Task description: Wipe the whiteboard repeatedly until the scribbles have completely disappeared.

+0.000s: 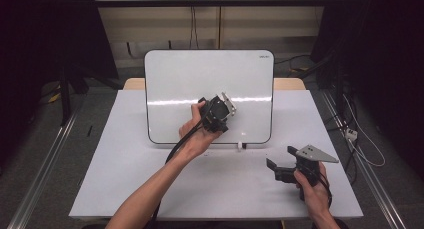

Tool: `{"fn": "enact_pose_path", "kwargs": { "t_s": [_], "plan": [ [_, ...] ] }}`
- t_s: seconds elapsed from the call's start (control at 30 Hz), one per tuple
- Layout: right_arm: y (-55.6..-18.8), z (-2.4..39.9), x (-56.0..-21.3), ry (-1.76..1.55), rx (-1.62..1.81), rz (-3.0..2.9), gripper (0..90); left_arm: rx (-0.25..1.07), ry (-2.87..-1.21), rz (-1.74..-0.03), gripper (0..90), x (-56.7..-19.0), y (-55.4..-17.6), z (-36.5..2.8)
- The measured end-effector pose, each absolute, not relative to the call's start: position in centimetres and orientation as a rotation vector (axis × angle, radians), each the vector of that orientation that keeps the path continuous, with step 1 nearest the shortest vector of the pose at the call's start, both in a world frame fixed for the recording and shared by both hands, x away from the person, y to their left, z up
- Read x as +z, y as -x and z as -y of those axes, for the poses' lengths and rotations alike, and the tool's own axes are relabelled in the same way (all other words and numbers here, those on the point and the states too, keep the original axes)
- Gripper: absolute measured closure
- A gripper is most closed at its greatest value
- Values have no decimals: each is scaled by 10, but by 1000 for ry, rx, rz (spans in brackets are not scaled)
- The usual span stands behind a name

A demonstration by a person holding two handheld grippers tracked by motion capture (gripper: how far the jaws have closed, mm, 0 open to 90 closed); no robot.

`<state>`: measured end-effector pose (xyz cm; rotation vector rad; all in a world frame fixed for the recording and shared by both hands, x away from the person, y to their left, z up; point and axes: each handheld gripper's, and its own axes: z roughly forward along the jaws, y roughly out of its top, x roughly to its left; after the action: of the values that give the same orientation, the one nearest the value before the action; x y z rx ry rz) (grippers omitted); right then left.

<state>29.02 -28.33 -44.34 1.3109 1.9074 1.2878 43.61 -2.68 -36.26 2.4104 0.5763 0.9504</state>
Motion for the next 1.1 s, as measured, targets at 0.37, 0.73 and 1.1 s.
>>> {"fn": "enact_pose_path", "kwargs": {
  "t_s": [0.37,0.73,1.1],
  "plan": [
    [-292,282,-444,-1308,1286,-1907,73,981,-2414,-572,309,-364,-434,36],
    [-291,283,-443,-1306,1289,-1905,73,1004,-2481,-431,309,-385,-413,66],
    [-291,282,-443,-1301,1287,-1908,73,992,-2476,-398,308,-398,-402,72]
  ]
}}
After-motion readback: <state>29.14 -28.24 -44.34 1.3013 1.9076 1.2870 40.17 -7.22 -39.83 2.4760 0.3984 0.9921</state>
